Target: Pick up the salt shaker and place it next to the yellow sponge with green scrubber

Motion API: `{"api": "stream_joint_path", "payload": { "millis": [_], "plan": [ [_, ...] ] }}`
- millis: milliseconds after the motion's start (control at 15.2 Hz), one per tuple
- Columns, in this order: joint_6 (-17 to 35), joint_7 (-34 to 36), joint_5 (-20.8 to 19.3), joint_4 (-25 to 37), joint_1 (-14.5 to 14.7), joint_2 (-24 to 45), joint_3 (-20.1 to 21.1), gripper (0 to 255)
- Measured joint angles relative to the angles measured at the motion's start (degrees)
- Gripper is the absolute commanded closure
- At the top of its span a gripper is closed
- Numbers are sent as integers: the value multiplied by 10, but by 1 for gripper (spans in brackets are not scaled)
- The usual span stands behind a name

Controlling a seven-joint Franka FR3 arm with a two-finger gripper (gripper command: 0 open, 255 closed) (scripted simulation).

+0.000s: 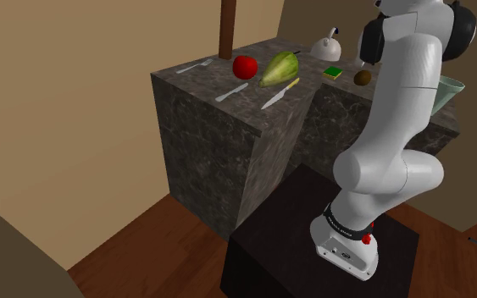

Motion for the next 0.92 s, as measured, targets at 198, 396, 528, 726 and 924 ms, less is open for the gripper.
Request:
{"api": "stream_joint_path", "payload": {
  "millis": [198, 396, 528, 726, 924],
  "plan": [
    [28, -3, -4, -37, 11, -8, -1, 255],
    [54, -6, -7, -70, 21, -14, -2, 255],
    [71, -9, -6, -87, 23, -14, -2, 255],
    [93, -11, -6, -113, 29, -17, -1, 255],
    [119, -14, -6, -142, 37, -20, -1, 255]
  ]
}}
